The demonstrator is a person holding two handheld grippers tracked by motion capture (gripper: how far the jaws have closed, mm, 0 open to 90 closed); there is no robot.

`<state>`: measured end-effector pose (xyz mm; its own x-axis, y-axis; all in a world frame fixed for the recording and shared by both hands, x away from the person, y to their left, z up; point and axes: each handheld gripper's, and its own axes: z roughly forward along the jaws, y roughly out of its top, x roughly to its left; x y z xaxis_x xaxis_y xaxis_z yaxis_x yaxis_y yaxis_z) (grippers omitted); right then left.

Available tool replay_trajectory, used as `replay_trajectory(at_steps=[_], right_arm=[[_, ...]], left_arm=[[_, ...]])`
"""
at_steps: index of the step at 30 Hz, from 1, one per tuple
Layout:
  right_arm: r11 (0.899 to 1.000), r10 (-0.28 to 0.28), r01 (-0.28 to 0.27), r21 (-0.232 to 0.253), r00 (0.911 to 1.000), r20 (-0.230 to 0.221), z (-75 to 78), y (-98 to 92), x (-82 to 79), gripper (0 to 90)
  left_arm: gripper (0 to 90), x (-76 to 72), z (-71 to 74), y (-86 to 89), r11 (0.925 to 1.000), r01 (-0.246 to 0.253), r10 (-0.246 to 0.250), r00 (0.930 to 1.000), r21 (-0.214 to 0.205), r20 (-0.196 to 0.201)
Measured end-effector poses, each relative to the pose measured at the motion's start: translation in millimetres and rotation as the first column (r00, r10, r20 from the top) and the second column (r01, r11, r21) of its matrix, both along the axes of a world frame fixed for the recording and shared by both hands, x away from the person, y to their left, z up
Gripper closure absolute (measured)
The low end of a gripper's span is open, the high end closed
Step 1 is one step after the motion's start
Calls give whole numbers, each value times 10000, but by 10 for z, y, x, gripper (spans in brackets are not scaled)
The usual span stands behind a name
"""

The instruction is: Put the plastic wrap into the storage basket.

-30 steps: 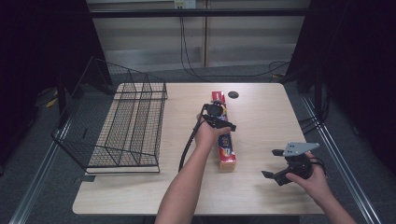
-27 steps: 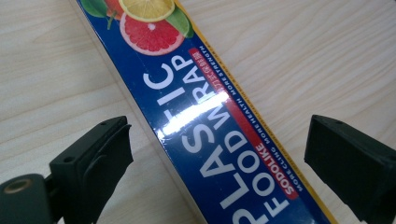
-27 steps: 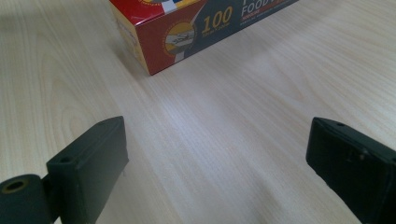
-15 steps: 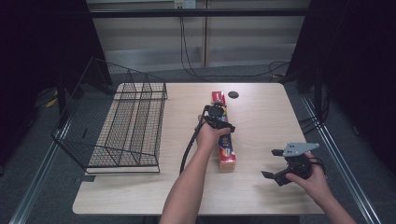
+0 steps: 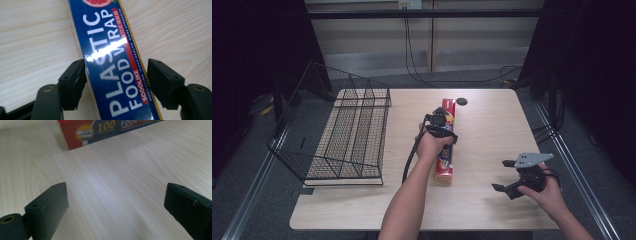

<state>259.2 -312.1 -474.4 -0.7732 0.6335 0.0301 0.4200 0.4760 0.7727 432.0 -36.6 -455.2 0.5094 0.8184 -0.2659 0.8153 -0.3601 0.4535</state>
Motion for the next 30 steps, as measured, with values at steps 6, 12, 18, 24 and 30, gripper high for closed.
replay_trajectory(at_steps=[6,12,18,24,30], right_arm=[[10000,-3,3,-8,10000,-20,-2,3,8,51],[10000,10,-10,28,10000,-71,-7,16,14,50],[10000,13,-13,25,10000,-38,-9,30,24,51],[10000,70,-71,-57,10000,-33,-6,57,25,51],[9999,113,-113,-35,9999,-26,-10,43,33,51]], left_arm=[[395,-69,60,159,9989,105,-87,9991,457,-414],[405,-171,81,306,9969,442,-409,9979,653,-506],[389,-185,79,353,9963,564,-527,9970,656,-569],[373,-90,70,297,9973,360,-330,9984,639,-467],[339,14,17,202,9970,283,-256,9989,717,-389]])
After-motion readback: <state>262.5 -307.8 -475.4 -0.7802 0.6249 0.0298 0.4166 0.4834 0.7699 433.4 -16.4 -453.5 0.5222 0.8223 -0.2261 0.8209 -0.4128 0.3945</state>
